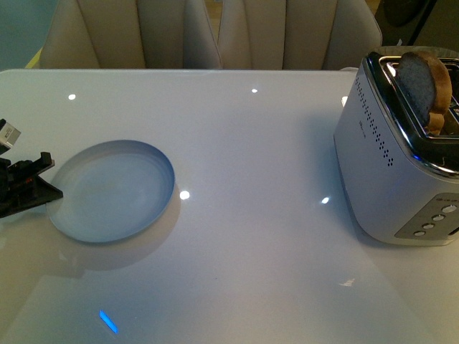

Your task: Left arm holds plate, right arm toasts bread

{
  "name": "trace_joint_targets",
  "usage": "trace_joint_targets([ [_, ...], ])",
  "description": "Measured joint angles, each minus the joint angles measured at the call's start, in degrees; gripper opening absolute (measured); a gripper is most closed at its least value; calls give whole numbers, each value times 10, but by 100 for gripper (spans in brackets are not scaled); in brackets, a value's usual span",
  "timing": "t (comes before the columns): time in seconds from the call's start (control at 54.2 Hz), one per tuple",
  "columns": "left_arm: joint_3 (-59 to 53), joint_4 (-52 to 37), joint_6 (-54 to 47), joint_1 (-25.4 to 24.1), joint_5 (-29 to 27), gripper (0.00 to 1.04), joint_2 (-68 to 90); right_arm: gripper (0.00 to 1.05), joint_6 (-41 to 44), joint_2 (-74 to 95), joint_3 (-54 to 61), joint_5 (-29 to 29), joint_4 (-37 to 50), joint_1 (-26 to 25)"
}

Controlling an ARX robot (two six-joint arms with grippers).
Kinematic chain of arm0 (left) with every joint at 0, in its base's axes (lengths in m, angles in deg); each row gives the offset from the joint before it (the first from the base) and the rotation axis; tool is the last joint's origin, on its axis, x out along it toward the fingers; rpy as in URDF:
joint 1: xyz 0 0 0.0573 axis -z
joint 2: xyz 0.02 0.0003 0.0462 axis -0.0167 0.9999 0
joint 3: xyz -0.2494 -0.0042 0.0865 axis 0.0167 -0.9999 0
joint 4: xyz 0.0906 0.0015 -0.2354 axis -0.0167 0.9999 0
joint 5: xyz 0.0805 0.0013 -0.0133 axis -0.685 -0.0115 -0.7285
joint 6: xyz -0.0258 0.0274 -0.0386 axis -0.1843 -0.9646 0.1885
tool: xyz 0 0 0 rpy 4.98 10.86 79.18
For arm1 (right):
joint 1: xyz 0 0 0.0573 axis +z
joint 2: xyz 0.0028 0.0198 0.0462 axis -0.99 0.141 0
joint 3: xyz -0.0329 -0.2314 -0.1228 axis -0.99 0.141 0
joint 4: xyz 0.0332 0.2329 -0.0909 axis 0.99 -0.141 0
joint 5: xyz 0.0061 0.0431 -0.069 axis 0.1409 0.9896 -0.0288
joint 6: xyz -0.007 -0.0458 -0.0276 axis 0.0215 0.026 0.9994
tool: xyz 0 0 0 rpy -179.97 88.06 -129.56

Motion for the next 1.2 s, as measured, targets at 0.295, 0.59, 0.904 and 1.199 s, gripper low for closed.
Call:
trace_joint_targets([
  [0.295,6,-1,-7,-3,-1,15,16,96,0,0,0,0,0,0],
  [0.59,-4,-24,-5,-3,1,68,-3,96,0,0,0,0,0,0],
  [0.904,-79,-98,54,9,-35,97,-157,96,0,0,0,0,0,0],
  [1.199,-179,-96,122,81,-148,98,-403,96,0,0,0,0,0,0],
])
